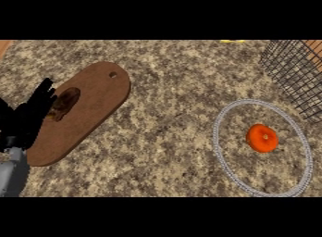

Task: Pick the squash from the placemat and place it in the basket

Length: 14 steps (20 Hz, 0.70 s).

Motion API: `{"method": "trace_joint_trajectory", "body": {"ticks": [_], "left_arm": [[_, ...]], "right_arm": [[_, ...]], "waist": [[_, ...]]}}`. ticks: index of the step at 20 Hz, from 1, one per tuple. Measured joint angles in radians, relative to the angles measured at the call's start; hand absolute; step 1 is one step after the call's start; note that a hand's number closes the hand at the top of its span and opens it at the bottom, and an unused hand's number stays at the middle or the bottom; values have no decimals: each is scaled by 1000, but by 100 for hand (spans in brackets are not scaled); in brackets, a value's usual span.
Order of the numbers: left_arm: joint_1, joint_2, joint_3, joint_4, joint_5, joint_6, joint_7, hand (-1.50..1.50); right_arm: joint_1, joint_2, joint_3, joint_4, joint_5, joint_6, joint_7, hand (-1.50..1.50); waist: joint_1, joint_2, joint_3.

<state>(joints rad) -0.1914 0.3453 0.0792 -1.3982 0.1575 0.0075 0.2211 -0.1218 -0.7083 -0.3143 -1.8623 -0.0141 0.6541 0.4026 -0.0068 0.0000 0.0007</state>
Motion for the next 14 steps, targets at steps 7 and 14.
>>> {"method": "trace_joint_trajectory", "body": {"ticks": [7, 14], "left_arm": [[-32, -27, -1, 37, -30, 6, -12, 0], [-26, -22, 27, 43, -35, -23, -24, 0]], "right_arm": [[24, 165, 91, 85, 231, -156, -190, -150], [-6, 261, 163, 260, 375, -258, -322, -150]], "waist": [[8, 1, 0], [10, 1, 0]]}}
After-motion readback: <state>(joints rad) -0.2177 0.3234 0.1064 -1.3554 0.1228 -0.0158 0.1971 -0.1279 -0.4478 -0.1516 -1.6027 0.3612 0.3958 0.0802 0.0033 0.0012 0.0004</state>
